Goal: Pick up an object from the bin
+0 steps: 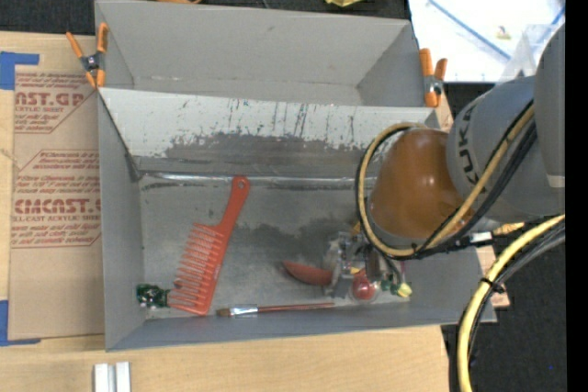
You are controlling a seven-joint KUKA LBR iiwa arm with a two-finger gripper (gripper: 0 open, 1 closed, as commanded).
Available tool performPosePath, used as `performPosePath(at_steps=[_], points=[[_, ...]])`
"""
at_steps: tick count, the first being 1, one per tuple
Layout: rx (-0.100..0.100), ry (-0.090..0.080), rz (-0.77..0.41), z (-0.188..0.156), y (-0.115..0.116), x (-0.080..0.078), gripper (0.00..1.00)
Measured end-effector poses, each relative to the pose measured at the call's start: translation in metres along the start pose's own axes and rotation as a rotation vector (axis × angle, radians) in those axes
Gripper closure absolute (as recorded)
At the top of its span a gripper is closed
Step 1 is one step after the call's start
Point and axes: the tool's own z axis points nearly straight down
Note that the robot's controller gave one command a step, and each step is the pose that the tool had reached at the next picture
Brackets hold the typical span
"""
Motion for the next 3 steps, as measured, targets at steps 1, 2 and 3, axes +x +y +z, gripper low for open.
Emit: performPosePath(at_steps=[1, 2, 3], points=[[0.0, 0.006, -0.001, -0.027, 0.0, 0.001, 1.0], [-0.001, 0.005, -0.001, -0.046, 0.001, 0.001, 1.0], [-0.002, 0.006, -0.001, -0.061, 0.001, 0.001, 1.0]])
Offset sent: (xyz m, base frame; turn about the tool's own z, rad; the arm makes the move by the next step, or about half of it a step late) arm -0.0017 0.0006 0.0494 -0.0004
